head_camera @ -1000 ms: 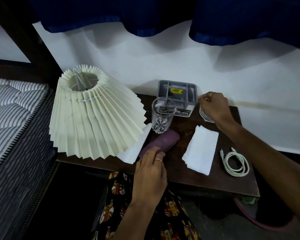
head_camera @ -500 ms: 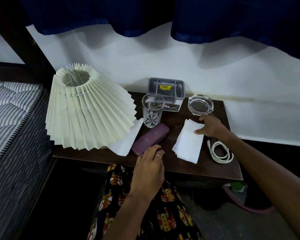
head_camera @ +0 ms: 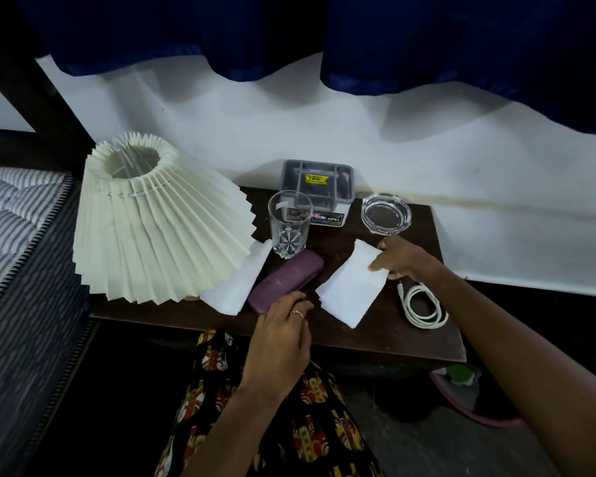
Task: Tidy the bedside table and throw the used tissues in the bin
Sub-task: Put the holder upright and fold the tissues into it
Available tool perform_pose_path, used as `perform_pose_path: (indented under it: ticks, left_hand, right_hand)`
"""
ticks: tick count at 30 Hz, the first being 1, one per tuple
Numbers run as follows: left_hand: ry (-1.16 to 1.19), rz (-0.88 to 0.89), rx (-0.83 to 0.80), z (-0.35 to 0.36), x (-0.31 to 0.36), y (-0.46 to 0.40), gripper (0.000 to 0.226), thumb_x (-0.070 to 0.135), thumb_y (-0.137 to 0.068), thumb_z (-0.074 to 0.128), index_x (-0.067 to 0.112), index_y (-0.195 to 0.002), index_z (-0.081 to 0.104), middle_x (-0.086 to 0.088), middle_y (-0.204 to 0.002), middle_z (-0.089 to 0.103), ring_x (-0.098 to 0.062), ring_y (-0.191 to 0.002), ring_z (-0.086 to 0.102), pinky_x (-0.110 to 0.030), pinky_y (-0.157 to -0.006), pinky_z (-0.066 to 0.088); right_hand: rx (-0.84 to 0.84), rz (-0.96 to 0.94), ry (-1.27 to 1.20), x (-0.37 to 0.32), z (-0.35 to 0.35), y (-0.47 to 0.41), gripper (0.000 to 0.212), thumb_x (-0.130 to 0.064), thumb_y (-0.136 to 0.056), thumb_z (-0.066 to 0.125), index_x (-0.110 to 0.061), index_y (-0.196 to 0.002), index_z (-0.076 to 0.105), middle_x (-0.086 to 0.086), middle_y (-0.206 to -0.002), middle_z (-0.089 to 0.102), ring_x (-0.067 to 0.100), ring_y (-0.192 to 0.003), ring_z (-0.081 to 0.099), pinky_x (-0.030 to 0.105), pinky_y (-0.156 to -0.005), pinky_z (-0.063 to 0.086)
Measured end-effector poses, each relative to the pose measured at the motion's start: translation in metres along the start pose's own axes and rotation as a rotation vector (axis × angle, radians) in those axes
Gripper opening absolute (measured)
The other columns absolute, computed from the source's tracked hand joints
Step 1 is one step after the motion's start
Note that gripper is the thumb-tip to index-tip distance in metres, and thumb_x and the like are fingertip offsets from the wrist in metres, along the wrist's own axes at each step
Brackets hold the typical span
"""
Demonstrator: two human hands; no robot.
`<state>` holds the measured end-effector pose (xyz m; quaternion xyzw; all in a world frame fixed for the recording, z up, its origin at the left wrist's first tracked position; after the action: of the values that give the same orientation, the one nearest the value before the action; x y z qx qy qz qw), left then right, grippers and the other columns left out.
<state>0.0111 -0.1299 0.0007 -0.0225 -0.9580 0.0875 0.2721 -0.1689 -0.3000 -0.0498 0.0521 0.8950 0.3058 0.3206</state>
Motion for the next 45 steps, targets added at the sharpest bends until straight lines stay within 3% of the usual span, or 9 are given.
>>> perform_pose_path:
  ticks: [7,11,15,19,24,29,33,38,45]
  left_hand:
    - [0.502,-0.327,-0.041,-0.012,-0.012,0.003,0.033,0.02,-0.09,0.06,0.016,-0.122,0.055,0.003,-0.12,0.057,-0.011,-0.108,0.057,-0.02,-0.086,0.047]
    - [0.971,-0.711,-0.128,-0.003,-0.006,0.022,0.059,0.043,-0.082,0.067,0.016,-0.129,0.045,0.001,-0.122,0.059,-0.013,-0.108,0.059,-0.026,-0.087,0.05]
    - [1.371,-0.702,-0.144,-0.02,0.022,0.028,0.033,0.017,-0.086,0.066,0.015,-0.118,0.058,0.003,-0.106,0.069,-0.017,-0.102,0.065,-0.032,-0.086,0.055]
    - [1.302,-0.531,-0.157,-0.052,0.035,0.034,0.026,-0.002,-0.087,0.058,0.016,-0.104,0.067,0.003,-0.097,0.07,-0.011,-0.091,0.066,-0.02,-0.07,0.055]
    - [1.116,-0.395,-0.173,-0.08,0.05,0.047,0.032,-0.009,-0.089,0.047,0.009,-0.082,0.072,-0.012,-0.107,0.068,-0.018,-0.099,0.063,-0.023,-0.084,0.053]
    - [1.204,-0.429,-0.104,-0.087,0.054,0.052,0.025,0.003,-0.088,0.049,0.003,-0.081,0.073,-0.009,-0.109,0.07,-0.018,-0.111,0.059,-0.029,-0.095,0.047]
    - [1.249,-0.471,-0.035,-0.081,0.054,0.052,0.032,0.029,-0.087,0.057,0.005,-0.079,0.076,-0.004,-0.104,0.072,-0.017,-0.108,0.062,-0.031,-0.094,0.048]
    - [0.999,-0.403,0.015,-0.08,0.05,0.045,0.017,0.019,-0.085,0.064,0.008,-0.081,0.077,0.006,-0.095,0.072,0.003,-0.088,0.064,-0.015,-0.082,0.046]
    - [0.844,-0.386,0.105,-0.06,0.01,0.033,0.014,0.011,-0.088,0.06,0.017,-0.097,0.069,0.003,-0.102,0.069,0.001,-0.093,0.063,-0.009,-0.079,0.048]
  right_hand:
    - [-0.028,-0.235,-0.359,-0.031,-0.017,0.088,0.03,0.002,-0.087,0.057,-0.006,-0.116,0.057,0.011,-0.099,0.065,0.016,-0.074,0.062,0.021,-0.051,0.051]
    - [-0.081,-0.32,-0.661,-0.029,-0.015,0.146,0.032,0.007,-0.086,0.057,-0.013,-0.111,0.058,0.005,-0.101,0.067,0.014,-0.082,0.066,0.021,-0.056,0.054]
    - [-0.137,-0.301,-0.798,-0.019,0.0,0.183,0.027,0.006,-0.086,0.057,-0.017,-0.101,0.06,-0.001,-0.093,0.072,0.012,-0.078,0.07,0.022,-0.06,0.057]
    - [-0.186,-0.316,-0.914,-0.012,0.008,0.208,0.025,0.009,-0.086,0.054,-0.014,-0.085,0.065,0.0,-0.08,0.073,0.017,-0.07,0.072,0.019,-0.059,0.057]
    - [-0.147,-0.286,-1.096,-0.006,0.013,0.224,0.037,0.015,-0.086,0.045,-0.008,-0.063,0.063,0.014,-0.082,0.072,0.018,-0.066,0.071,0.018,-0.056,0.056]
    - [-0.085,-0.156,-1.412,0.002,0.025,0.232,0.016,-0.021,-0.092,0.051,-0.01,-0.102,0.056,0.015,-0.098,0.062,0.025,-0.082,0.064,0.03,-0.061,0.059]
    - [-0.175,-0.092,-1.348,-0.004,0.061,0.232,0.07,-0.062,-0.072,0.062,-0.012,-0.12,0.05,0.017,-0.113,0.063,0.029,-0.092,0.066,0.034,-0.066,0.058]
    - [-0.065,-0.101,-1.19,-0.021,0.062,0.219,0.011,-0.012,-0.082,0.069,-0.007,-0.089,0.061,0.008,-0.075,0.07,0.017,-0.064,0.063,0.023,-0.052,0.054]
    - [0.333,-0.213,-0.821,-0.047,-0.021,0.156,0.015,0.005,-0.081,0.063,0.002,-0.096,0.062,0.015,-0.092,0.066,0.017,-0.067,0.064,0.024,-0.054,0.058]
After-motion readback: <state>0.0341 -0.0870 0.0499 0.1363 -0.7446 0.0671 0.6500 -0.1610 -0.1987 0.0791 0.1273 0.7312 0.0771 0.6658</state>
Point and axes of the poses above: each hand's wrist, its own y-axis away from the middle knuckle, its own z-axis out of the palm, x = y × z, the point moved 10 cm from there along -y, towards the middle knuckle
